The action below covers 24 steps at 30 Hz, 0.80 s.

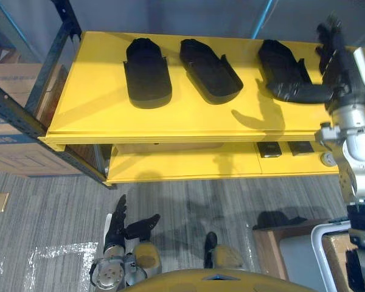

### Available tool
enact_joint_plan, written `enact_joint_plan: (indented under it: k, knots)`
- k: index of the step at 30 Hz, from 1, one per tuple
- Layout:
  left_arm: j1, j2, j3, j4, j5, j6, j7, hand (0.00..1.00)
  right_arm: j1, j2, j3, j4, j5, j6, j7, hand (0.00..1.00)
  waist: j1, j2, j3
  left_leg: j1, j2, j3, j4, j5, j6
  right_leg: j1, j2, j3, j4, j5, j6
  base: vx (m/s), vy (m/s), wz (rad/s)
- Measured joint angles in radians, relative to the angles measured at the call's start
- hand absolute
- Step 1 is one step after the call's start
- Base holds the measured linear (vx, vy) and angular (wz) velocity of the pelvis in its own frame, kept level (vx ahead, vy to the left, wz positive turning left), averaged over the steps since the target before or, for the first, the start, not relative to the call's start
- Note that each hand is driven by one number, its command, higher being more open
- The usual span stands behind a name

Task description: Walk over and take three plastic housings, then place them on the shelf

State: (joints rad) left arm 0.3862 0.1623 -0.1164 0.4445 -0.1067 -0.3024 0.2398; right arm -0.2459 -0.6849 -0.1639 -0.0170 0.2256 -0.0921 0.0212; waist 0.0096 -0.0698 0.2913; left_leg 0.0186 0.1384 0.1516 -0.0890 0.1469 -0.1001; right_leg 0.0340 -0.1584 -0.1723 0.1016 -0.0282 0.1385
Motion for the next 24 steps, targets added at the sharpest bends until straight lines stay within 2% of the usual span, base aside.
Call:
enact_joint_plan:
  k: [4,9,14,19,24]
  knots:
    - [0.000,0.000,-0.001,0.002,0.000,0.000,0.010,1.00,0.034,0.000,0.000,0.000,-0.179,-0.026,0.000,1.00,-0.005,-0.002,-0.005,-0.006,0.008,0.005,0.000,-0.002,-0.003,-0.011,0.008,0.008,0.000,0.000,-0.002,0.00,-0.009,-0.05]
    - [-0.001,0.003,0.005,0.009,-0.001,-0.002,0.019,1.00,0.035,-0.003,0.011,-0.002,-0.261,-0.082,0.004,1.00,-0.006,-0.005,-0.010,-0.010,0.008,0.004,0.003,-0.003,-0.003,-0.015,0.008,0.008,0.003,0.000,-0.002,0.00,-0.003,0.01]
    - [-0.001,0.004,0.011,0.012,-0.001,-0.002,0.019,1.00,0.035,-0.067,0.090,-0.001,-0.307,-0.172,0.011,1.00,-0.004,-0.005,-0.010,-0.011,0.007,0.000,0.003,-0.004,-0.003,-0.015,0.007,0.004,0.006,-0.003,-0.006,0.00,-0.002,0.01]
    - [-0.005,0.014,0.013,0.016,-0.001,-0.002,0.018,1.00,0.033,-0.130,0.169,0.001,-0.432,-0.252,0.006,1.00,0.009,-0.005,-0.009,-0.015,0.008,-0.015,0.003,-0.004,-0.002,-0.015,0.007,-0.013,0.017,-0.009,-0.011,-0.01,-0.009,0.07]
    - [-0.005,0.025,0.014,0.016,-0.002,-0.002,0.017,1.00,-0.020,-0.143,0.250,0.027,-0.466,-0.274,0.005,1.00,0.020,-0.007,-0.008,-0.028,0.007,-0.030,0.003,0.000,0.003,-0.018,0.006,-0.026,0.019,-0.011,-0.013,-0.02,-0.003,0.10]
